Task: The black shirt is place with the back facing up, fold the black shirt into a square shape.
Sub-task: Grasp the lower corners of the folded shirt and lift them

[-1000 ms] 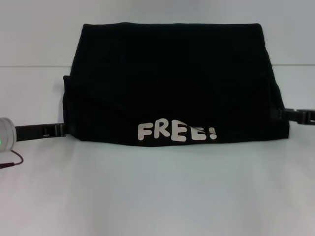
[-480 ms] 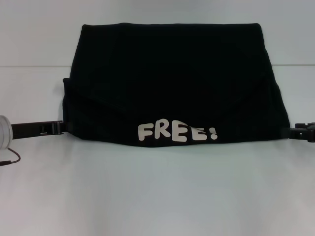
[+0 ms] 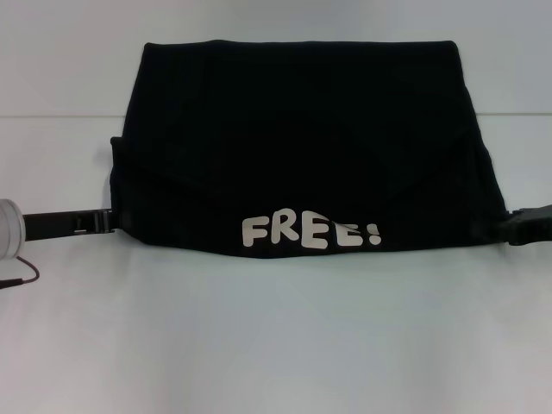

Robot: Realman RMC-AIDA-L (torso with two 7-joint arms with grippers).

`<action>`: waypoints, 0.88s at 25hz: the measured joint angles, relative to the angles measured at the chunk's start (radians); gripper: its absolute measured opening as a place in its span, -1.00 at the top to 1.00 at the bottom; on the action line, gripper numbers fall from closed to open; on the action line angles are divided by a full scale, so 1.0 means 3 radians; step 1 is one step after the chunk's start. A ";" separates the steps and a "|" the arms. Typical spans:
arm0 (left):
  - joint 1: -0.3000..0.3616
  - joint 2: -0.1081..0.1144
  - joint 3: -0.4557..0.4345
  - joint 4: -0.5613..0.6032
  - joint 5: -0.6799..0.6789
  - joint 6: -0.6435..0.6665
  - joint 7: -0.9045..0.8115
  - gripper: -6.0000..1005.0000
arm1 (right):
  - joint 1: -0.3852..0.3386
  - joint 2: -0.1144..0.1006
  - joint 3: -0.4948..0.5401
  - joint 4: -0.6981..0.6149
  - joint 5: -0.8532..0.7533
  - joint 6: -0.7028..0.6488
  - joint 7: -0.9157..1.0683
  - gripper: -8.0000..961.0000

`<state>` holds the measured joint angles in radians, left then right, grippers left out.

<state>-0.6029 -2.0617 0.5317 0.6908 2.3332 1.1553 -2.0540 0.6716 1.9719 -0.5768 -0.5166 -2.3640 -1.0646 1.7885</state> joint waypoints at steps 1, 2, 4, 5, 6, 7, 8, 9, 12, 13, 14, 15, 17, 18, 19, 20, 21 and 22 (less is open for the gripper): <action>-0.0001 0.0000 0.0003 0.0000 0.0000 -0.0001 0.0000 0.99 | 0.0004 0.0008 -0.0009 0.0001 0.0000 0.0025 0.0000 -0.09; -0.0002 0.0001 0.0003 -0.0001 0.0000 -0.0003 0.0000 0.99 | 0.0008 0.0015 -0.0016 0.0001 0.0000 0.0043 0.0000 -0.10; -0.0003 0.0001 0.0001 -0.0002 0.0000 -0.0004 0.0000 0.99 | 0.0015 0.0026 -0.0021 0.0002 0.0000 0.0073 -0.0011 -0.07; -0.0003 0.0001 -0.0002 -0.0002 0.0000 -0.0006 0.0000 0.99 | 0.0016 0.0030 -0.0022 0.0004 0.0000 0.0085 -0.0016 -0.06; -0.0003 0.0001 -0.0003 -0.0003 0.0000 -0.0006 0.0000 0.99 | 0.0016 0.0032 -0.0023 0.0006 0.0000 0.0092 -0.0018 -0.05; -0.0003 0.0001 -0.0005 -0.0005 0.0000 -0.0006 0.0000 0.99 | 0.0016 0.0032 -0.0024 0.0008 0.0000 0.0100 -0.0020 -0.03; -0.0003 0.0001 -0.0006 -0.0006 0.0000 -0.0006 0.0000 0.99 | 0.0014 0.0033 -0.0024 0.0011 0.0001 0.0101 -0.0027 -0.02; -0.0003 0.0001 -0.0006 -0.0007 0.0000 -0.0006 0.0000 0.99 | 0.0009 0.0033 -0.0024 0.0012 0.0004 0.0099 -0.0037 0.02; 0.0000 0.0000 -0.0006 -0.0007 0.0000 -0.0006 0.0000 0.99 | -0.0019 0.0033 -0.0010 0.0013 0.0020 0.0067 -0.0059 0.14; 0.0002 0.0000 -0.0005 -0.0007 0.0000 -0.0006 0.0000 0.99 | -0.0028 0.0033 -0.0004 0.0013 0.0024 0.0046 -0.0061 0.18; 0.0006 0.0000 -0.0005 -0.0007 -0.0001 -0.0006 0.0000 0.99 | -0.0038 0.0032 0.0001 0.0006 0.0026 0.0022 -0.0062 0.22; 0.0008 0.0000 -0.0005 -0.0007 -0.0001 -0.0006 0.0000 0.99 | -0.0049 0.0032 0.0005 -0.0004 0.0026 -0.0001 -0.0063 0.26; 0.0014 0.0000 -0.0004 -0.0007 -0.0001 -0.0006 0.0000 0.99 | -0.0073 0.0031 0.0017 -0.0027 0.0033 -0.0032 -0.0065 0.33; 0.0018 0.0000 -0.0004 -0.0007 0.0000 -0.0006 0.0000 0.99 | -0.0088 0.0030 0.0024 -0.0035 0.0040 -0.0047 -0.0065 0.37; 0.0023 -0.0002 -0.0006 -0.0006 0.0000 -0.0006 -0.0003 0.99 | -0.0100 0.0028 0.0029 -0.0038 0.0048 -0.0055 -0.0065 0.41; 0.0027 -0.0005 -0.0006 -0.0002 0.0000 -0.0004 -0.0009 0.99 | -0.0111 0.0024 0.0032 -0.0039 0.0061 -0.0067 -0.0066 0.50; 0.0032 -0.0006 -0.0013 0.0003 0.0000 0.0006 -0.0017 0.99 | -0.0125 0.0019 0.0034 -0.0039 0.0077 -0.0085 -0.0068 0.59; 0.0039 -0.0008 -0.0028 0.0012 0.0000 0.0025 -0.0025 0.99 | -0.0141 0.0011 0.0035 -0.0040 0.0102 -0.0118 -0.0071 0.69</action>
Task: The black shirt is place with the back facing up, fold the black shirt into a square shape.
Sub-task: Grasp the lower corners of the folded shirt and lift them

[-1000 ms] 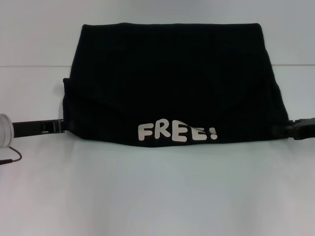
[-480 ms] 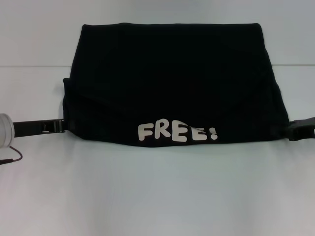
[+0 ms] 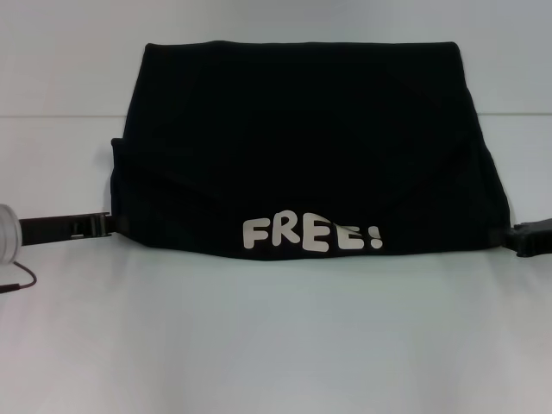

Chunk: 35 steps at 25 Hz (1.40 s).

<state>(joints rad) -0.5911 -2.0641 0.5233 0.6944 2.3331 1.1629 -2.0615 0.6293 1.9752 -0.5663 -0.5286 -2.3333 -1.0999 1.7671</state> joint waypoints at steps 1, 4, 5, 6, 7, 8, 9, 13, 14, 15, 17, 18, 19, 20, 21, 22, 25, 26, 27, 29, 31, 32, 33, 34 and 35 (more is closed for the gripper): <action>0.0010 0.0000 -0.0026 0.0011 0.0000 0.0029 -0.0006 0.99 | -0.0019 -0.0008 0.0001 0.0000 0.0025 -0.0030 -0.0005 0.78; 0.0085 -0.0009 -0.0154 0.0110 -0.0018 0.0220 -0.0005 0.99 | -0.0100 -0.0039 0.0023 -0.0015 0.0117 -0.0144 -0.0034 0.88; 0.0104 -0.0010 -0.0176 0.0138 -0.0020 0.0266 -0.0005 0.99 | -0.0133 -0.0049 0.0039 -0.0029 0.0148 -0.0190 -0.0043 0.89; 0.0136 -0.0013 -0.0214 0.0181 -0.0024 0.0352 -0.0009 0.99 | -0.0171 -0.0058 0.0063 -0.0053 0.0172 -0.0240 -0.0051 0.89; 0.0166 -0.0012 -0.0248 0.0212 -0.0026 0.0435 -0.0010 0.99 | -0.0205 -0.0062 0.0086 -0.0076 0.0188 -0.0288 -0.0056 0.90; 0.0199 -0.0009 -0.0289 0.0243 -0.0027 0.0530 -0.0011 0.99 | -0.0250 -0.0064 0.0129 -0.0115 0.0200 -0.0362 -0.0067 0.91; 0.0234 -0.0006 -0.0335 0.0277 -0.0027 0.0653 -0.0011 0.99 | -0.0286 -0.0064 0.0160 -0.0144 0.0204 -0.0419 -0.0075 0.91; 0.0362 -0.0002 -0.0465 0.0379 -0.0012 0.1083 0.0013 0.99 | -0.0441 -0.0075 0.0270 -0.0239 0.0205 -0.0768 -0.0160 0.90; 0.0398 -0.0004 -0.0482 0.0408 -0.0009 0.1166 0.0017 0.99 | -0.0484 -0.0079 0.0297 -0.0252 0.0205 -0.0869 -0.0192 0.90; 0.0432 -0.0007 -0.0494 0.0435 -0.0009 0.1251 0.0020 0.99 | -0.0522 -0.0082 0.0324 -0.0260 0.0205 -0.0961 -0.0221 0.90; 0.0493 -0.0013 -0.0532 0.0477 -0.0008 0.1410 0.0021 0.99 | -0.0614 -0.0087 0.0359 -0.0272 0.0203 -0.1119 -0.0266 0.90; 0.0528 -0.0015 -0.0563 0.0494 -0.0008 0.1509 0.0022 0.99 | -0.0658 -0.0089 0.0369 -0.0273 0.0202 -0.1180 -0.0283 0.90; 0.0551 -0.0015 -0.0589 0.0504 -0.0008 0.1590 0.0025 0.99 | -0.0708 -0.0092 0.0379 -0.0274 0.0203 -0.1255 -0.0306 0.90; 0.0575 -0.0015 -0.0613 0.0511 -0.0007 0.1676 0.0030 0.99 | -0.0758 -0.0095 0.0390 -0.0274 0.0201 -0.1325 -0.0329 0.90; 0.0607 -0.0015 -0.0640 0.0517 -0.0006 0.1787 0.0044 0.99 | -0.0806 -0.0095 0.0401 -0.0274 0.0199 -0.1384 -0.0349 0.90; 0.0630 -0.0015 -0.0659 0.0520 -0.0004 0.1873 0.0055 0.99 | -0.0855 -0.0097 0.0415 -0.0275 0.0193 -0.1455 -0.0374 0.90; 0.0725 -0.0017 -0.0678 0.0547 -0.0001 0.2125 0.0078 0.99 | -0.0995 -0.0101 0.0469 -0.0275 0.0183 -0.1656 -0.0449 0.91; 0.0749 -0.0018 -0.0680 0.0554 -0.0001 0.2204 0.0082 0.99 | -0.1042 -0.0102 0.0494 -0.0283 0.0181 -0.1722 -0.0469 0.91; 0.0769 -0.0019 -0.0682 0.0559 -0.0001 0.2275 0.0088 0.99 | -0.1087 -0.0102 0.0515 -0.0302 0.0179 -0.1789 -0.0486 0.91; 0.0803 -0.0024 -0.0701 0.0559 0.0003 0.2429 0.0103 0.99 | -0.1167 -0.0102 0.0551 -0.0336 0.0173 -0.1908 -0.0516 0.91; 0.0832 -0.0027 -0.0727 0.0559 0.0027 0.2559 0.0114 0.99 | -0.1244 -0.0103 0.0583 -0.0352 0.0166 -0.2021 -0.0552 0.91; 0.0839 -0.0027 -0.0738 0.0559 0.0038 0.2590 0.0116 0.99 | -0.1277 -0.0105 0.0592 -0.0354 0.0163 -0.2070 -0.0568 0.91; 0.0854 -0.0029 -0.0773 0.0558 0.0072 0.2658 0.0124 0.99 | -0.1306 -0.0107 0.0596 -0.0354 0.0162 -0.2111 -0.0583 0.91; 0.0865 -0.0031 -0.0806 0.0556 0.0099 0.2706 0.0129 0.99 | -0.1343 -0.0108 0.0597 -0.0354 0.0161 -0.2160 -0.0599 0.91; 0.0874 -0.0032 -0.0835 0.0553 0.0123 0.2745 0.0132 0.99 | -0.1414 -0.0108 0.0599 -0.0355 0.0155 -0.2259 -0.0633 0.91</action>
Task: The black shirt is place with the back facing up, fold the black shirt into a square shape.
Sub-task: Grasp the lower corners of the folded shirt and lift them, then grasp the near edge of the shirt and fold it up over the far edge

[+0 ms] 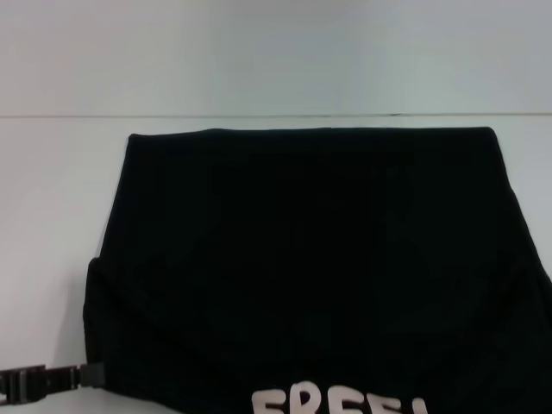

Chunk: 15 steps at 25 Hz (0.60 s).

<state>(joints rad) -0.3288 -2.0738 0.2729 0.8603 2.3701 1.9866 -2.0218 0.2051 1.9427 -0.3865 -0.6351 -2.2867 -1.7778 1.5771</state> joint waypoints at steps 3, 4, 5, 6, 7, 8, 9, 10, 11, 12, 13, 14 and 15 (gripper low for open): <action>0.0038 -0.0003 -0.0085 -0.0009 0.0048 0.0119 0.0002 0.99 | -0.0058 0.0000 0.0025 0.0000 -0.0011 -0.0050 -0.0012 0.91; 0.0051 -0.0006 -0.0091 -0.0012 0.0050 0.0133 -0.0001 0.99 | -0.0088 -0.0002 0.0050 0.0000 -0.0020 -0.0067 -0.0011 0.91; 0.0064 -0.0010 -0.0096 -0.0015 0.0059 0.0146 -0.0007 0.99 | -0.0109 -0.0008 0.0086 0.0000 -0.0034 -0.0087 -0.0010 0.91; 0.0072 -0.0013 -0.0097 -0.0018 0.0073 0.0152 -0.0017 0.99 | -0.0120 -0.0012 0.0117 0.0000 -0.0046 -0.0107 -0.0009 0.91; 0.0068 -0.0014 -0.0095 -0.0022 0.0099 0.0158 -0.0031 0.99 | -0.0119 -0.0023 0.0159 0.0000 -0.0057 -0.0126 -0.0009 0.91; 0.0057 -0.0014 -0.0093 -0.0027 0.0119 0.0160 -0.0043 0.99 | -0.0103 -0.0032 0.0204 0.0000 -0.0065 -0.0144 -0.0011 0.91; 0.0025 -0.0011 -0.0087 -0.0034 0.0129 0.0163 -0.0061 0.99 | -0.0070 -0.0042 0.0246 0.0000 -0.0066 -0.0159 -0.0015 0.91; -0.0017 0.0000 -0.0089 -0.0050 0.0133 0.0163 -0.0077 0.99 | -0.0019 -0.0055 0.0289 -0.0001 -0.0066 -0.0168 -0.0017 0.91; -0.0067 0.0012 -0.0090 -0.0064 0.0126 0.0158 -0.0089 0.99 | 0.0035 -0.0061 0.0315 0.0000 -0.0066 -0.0181 -0.0018 0.91; -0.0219 0.0056 -0.0101 -0.0124 0.0098 0.0102 -0.0129 0.99 | 0.0183 -0.0083 0.0353 0.0000 -0.0066 -0.0197 -0.0004 0.91; -0.0219 0.0056 -0.0101 -0.0124 0.0098 0.0102 -0.0129 0.99 | 0.0263 -0.0095 0.0367 0.0000 -0.0066 -0.0202 0.0009 0.91; -0.0308 0.0088 -0.0106 -0.0157 0.0081 0.0061 -0.0153 0.99 | 0.0263 -0.0095 0.0367 0.0000 -0.0066 -0.0202 0.0009 0.91; -0.0383 0.0118 -0.0106 -0.0193 0.0076 0.0020 -0.0175 0.99 | 0.0343 -0.0110 0.0387 0.0000 -0.0065 -0.0202 0.0022 0.91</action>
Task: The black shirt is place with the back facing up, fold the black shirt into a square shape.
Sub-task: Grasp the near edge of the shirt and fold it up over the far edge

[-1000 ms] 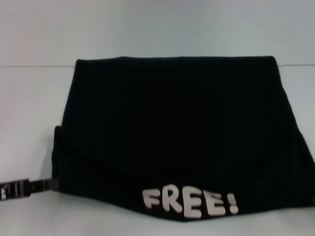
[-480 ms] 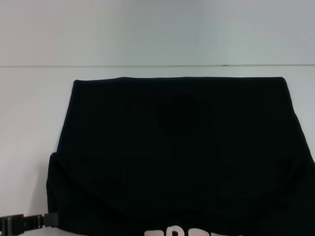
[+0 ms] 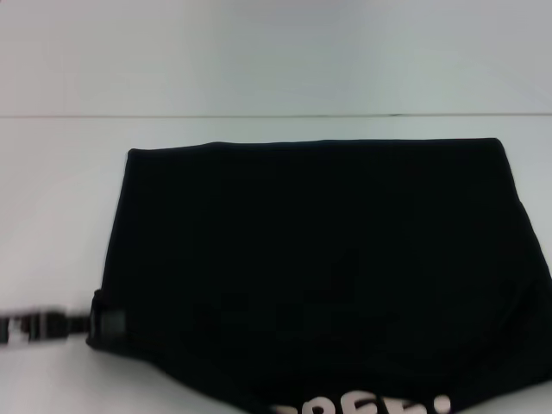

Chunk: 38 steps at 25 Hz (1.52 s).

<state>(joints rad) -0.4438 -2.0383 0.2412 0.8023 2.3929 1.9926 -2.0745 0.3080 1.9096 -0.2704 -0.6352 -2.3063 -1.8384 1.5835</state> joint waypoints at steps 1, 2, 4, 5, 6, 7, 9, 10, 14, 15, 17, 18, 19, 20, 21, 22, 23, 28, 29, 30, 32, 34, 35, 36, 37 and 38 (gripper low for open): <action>-0.0130 0.0049 -0.0001 -0.0066 -0.0011 -0.0073 -0.0040 0.99 | 0.0066 -0.0016 0.0026 0.0000 0.0001 0.0010 0.0019 0.91; -0.0213 0.0081 -0.0001 -0.0105 -0.0015 -0.0122 -0.0062 0.99 | 0.0147 -0.0037 0.0060 0.0001 0.0004 0.0027 0.0043 0.91; -0.0449 0.0174 0.0000 -0.0215 -0.0017 -0.0303 -0.0119 0.99 | 0.0301 -0.0075 0.0146 -0.0001 0.0004 0.0114 0.0114 0.91; -0.0549 0.0217 0.0007 -0.0277 -0.0017 -0.0420 -0.0133 0.99 | 0.0367 -0.0089 0.0174 -0.0002 0.0006 0.0164 0.0143 0.91; -0.0646 0.0258 0.0012 -0.0348 -0.0014 -0.0553 -0.0142 0.99 | 0.0456 -0.0105 0.0198 -0.0002 0.0009 0.0261 0.0198 0.90; -0.0713 0.0289 0.0017 -0.0400 -0.0014 -0.0655 -0.0147 0.99 | 0.0520 -0.0113 0.0205 -0.0003 0.0012 0.0338 0.0238 0.90; -0.0880 0.0359 0.0026 -0.0528 -0.0003 -0.0991 -0.0173 0.99 | 0.0651 -0.0118 0.0198 -0.0009 0.0017 0.0567 0.0327 0.90; -0.0925 0.0371 0.0031 -0.0551 -0.0001 -0.1124 -0.0191 0.99 | 0.0723 -0.0114 0.0187 -0.0013 0.0018 0.0689 0.0374 0.90; -0.1064 0.0381 0.0050 -0.0665 0.0003 -0.1867 -0.0233 0.99 | 0.0988 -0.0028 0.0162 0.0064 0.0019 0.1322 0.0432 0.90; -0.1078 0.0373 0.0060 -0.0700 0.0002 -0.2052 -0.0233 0.99 | 0.1051 0.0000 0.0144 0.0107 0.0019 0.1493 0.0425 0.90; -0.1099 0.0342 0.0080 -0.0771 -0.0004 -0.2390 -0.0218 0.99 | 0.1171 0.0055 0.0064 0.0221 0.0015 0.1841 0.0412 0.90; -0.1106 0.0319 0.0093 -0.0803 -0.0005 -0.2517 -0.0206 0.99 | 0.1287 0.0114 -0.0060 0.0372 0.0014 0.2237 0.0409 0.90; -0.1115 0.0282 0.0121 -0.0829 -0.0007 -0.2685 -0.0194 0.99 | 0.1287 0.0114 -0.0060 0.0372 0.0014 0.2237 0.0409 0.90; -0.1119 0.0245 0.0158 -0.0848 -0.0008 -0.2827 -0.0184 0.99 | 0.1342 0.0144 -0.0121 0.0456 0.0013 0.2450 0.0410 0.90; -0.1124 0.0210 0.0208 -0.0856 -0.0014 -0.2945 -0.0173 0.99 | 0.1386 0.0165 -0.0169 0.0527 0.0014 0.2631 0.0412 0.90; -0.1127 0.0172 0.0253 -0.0859 -0.0016 -0.3051 -0.0163 0.99 | 0.1435 0.0195 -0.0219 0.0600 0.0014 0.2839 0.0411 0.90; -0.1131 0.0127 0.0311 -0.0861 -0.0016 -0.3183 -0.0150 0.99 | 0.1483 0.0221 -0.0267 0.0663 0.0016 0.3043 0.0409 0.90; -0.1172 0.0036 0.0543 -0.0854 -0.0019 -0.3518 -0.0135 0.99 | 0.1642 0.0307 -0.0474 0.0798 0.0016 0.3613 0.0419 0.90; -0.1187 0.0031 0.0573 -0.0850 -0.0020 -0.3562 -0.0135 0.99 | 0.1666 0.0319 -0.0498 0.0802 0.0016 0.3675 0.0424 0.90; -0.1199 0.0028 0.0583 -0.0845 -0.0021 -0.3584 -0.0134 0.99 | 0.1685 0.0324 -0.0504 0.0803 0.0018 0.3719 0.0430 0.90; -0.1224 0.0029 0.0593 -0.0839 -0.0024 -0.3630 -0.0124 0.99 | 0.1709 0.0325 -0.0500 0.0804 0.0021 0.3769 0.0436 0.91; -0.1252 0.0038 0.0594 -0.0837 -0.0025 -0.3697 -0.0115 0.99 | 0.1729 0.0318 -0.0489 0.0795 0.0037 0.3809 0.0437 0.91; -0.1266 0.0043 0.0594 -0.0833 -0.0025 -0.3734 -0.0114 0.99 | 0.1740 0.0309 -0.0492 0.0795 0.0051 0.3835 0.0438 0.91; -0.1280 0.0048 0.0595 -0.0830 -0.0026 -0.3773 -0.0114 0.99 | 0.1754 0.0298 -0.0498 0.0798 0.0070 0.3860 0.0438 0.91; -0.1291 0.0050 0.0595 -0.0827 -0.0026 -0.3822 -0.0110 0.99 | 0.1767 0.0286 -0.0503 0.0805 0.0093 0.3887 0.0438 0.91; -0.1299 0.0052 0.0597 -0.0824 -0.0026 -0.3856 -0.0103 0.99 | 0.1781 0.0280 -0.0506 0.0813 0.0116 0.3913 0.0434 0.91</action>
<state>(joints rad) -0.8335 -2.0227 0.4203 0.5550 2.3851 0.8360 -2.1053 0.8423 1.9934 -0.4222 -0.3912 -2.2715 -0.6644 1.7138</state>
